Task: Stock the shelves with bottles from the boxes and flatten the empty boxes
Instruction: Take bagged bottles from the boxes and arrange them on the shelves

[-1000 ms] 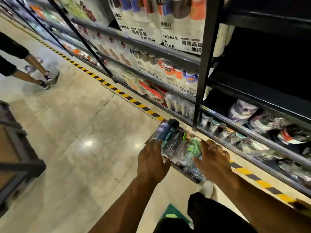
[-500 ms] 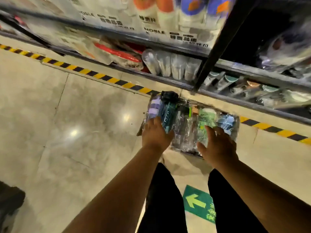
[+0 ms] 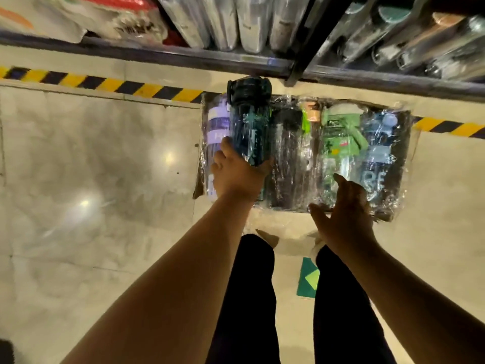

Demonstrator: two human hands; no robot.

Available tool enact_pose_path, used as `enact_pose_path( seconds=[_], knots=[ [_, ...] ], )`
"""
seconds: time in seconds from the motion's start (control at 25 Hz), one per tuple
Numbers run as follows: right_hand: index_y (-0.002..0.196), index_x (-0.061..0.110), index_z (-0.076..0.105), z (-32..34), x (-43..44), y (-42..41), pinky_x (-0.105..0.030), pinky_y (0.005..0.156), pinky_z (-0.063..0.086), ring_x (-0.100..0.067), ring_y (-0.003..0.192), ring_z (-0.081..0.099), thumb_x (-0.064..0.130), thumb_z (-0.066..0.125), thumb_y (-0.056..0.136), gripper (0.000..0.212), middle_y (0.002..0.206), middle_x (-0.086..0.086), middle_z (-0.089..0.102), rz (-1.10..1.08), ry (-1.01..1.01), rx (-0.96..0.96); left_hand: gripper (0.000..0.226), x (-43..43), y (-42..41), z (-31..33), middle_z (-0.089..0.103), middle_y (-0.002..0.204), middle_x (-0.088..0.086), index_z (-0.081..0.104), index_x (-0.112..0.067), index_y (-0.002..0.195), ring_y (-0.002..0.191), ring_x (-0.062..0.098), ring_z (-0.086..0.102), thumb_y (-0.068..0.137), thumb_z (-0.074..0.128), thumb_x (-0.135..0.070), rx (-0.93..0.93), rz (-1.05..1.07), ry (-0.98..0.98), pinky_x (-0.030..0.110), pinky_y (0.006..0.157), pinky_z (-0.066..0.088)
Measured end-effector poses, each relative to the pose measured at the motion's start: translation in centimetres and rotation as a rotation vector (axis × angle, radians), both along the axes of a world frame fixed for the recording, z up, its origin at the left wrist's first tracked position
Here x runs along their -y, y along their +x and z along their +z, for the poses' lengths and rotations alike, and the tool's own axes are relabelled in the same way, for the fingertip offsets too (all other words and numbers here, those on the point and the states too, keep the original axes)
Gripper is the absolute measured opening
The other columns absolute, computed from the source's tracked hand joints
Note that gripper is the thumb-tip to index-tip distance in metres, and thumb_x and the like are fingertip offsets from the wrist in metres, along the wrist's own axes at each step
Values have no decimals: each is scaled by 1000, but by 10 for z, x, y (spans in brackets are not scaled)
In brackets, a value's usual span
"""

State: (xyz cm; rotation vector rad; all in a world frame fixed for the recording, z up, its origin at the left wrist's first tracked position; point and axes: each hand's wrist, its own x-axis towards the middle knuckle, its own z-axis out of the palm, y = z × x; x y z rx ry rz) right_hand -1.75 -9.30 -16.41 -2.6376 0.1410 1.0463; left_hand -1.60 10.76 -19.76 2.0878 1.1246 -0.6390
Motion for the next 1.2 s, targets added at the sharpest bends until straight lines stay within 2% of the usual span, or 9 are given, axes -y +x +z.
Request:
enact_pose_path(
  seconds=[0.12,0.2,0.4,0.68,0.76,0.88,1.04,1.12,1.2],
  knots=[
    [152,27,22,-5,-4,14,-50,113,27,-34,139,30,39,65,90,76,154,-9,25,-134,-32,25,101,1,-5,7,41,150,11,20,-18,152,137,35,40,76,78,-49,129,62,-12,48,112,35],
    [152,26,22,-10,-4,26,-49,111,29,-34,140,29,39,63,91,75,154,-10,25,-196,-69,43,97,6,-13,20,42,150,8,23,-18,151,136,32,42,77,79,-46,192,83,-17,48,113,36],
    [155,22,9,-43,11,64,-54,114,29,-40,144,20,41,64,90,87,159,-17,14,-378,-70,7,96,29,-28,32,51,137,4,27,-23,145,119,26,58,68,77,-49,307,112,-164,49,100,50],
    [155,24,-14,-101,15,70,-54,112,37,-37,139,38,49,79,76,125,156,-15,31,-519,10,-125,101,42,-39,13,41,149,3,19,-40,144,133,27,48,63,75,-64,276,160,-247,49,110,42],
    [155,28,-9,-108,16,69,-54,108,41,-36,134,45,48,82,73,124,153,-12,38,-575,33,-98,100,43,-39,13,42,148,5,19,-36,146,132,27,49,69,79,-54,275,147,-245,48,111,42],
    [151,29,11,-99,23,69,-56,105,41,-32,128,51,50,83,67,113,147,-6,47,-573,24,-30,96,44,-32,21,48,141,7,21,-33,146,126,27,53,73,82,-43,283,165,-247,49,108,45],
    [144,23,30,-49,36,67,-53,104,43,-31,122,55,58,82,57,107,137,-4,55,-578,-3,-17,94,50,-17,52,50,139,4,23,-29,148,124,23,54,76,83,-35,311,160,-288,45,109,44],
    [139,25,36,-10,41,64,-50,99,48,-27,112,60,65,76,46,109,126,0,60,-633,61,-1,90,51,-7,77,57,132,2,29,-31,144,118,20,59,74,85,-35,358,154,-328,42,103,50],
    [132,24,44,31,48,62,-42,96,50,-20,104,58,57,81,55,91,114,6,59,-681,135,59,80,51,6,106,62,122,-6,34,-39,132,106,11,65,72,85,-32,395,158,-390,35,91,57]
  ],
)
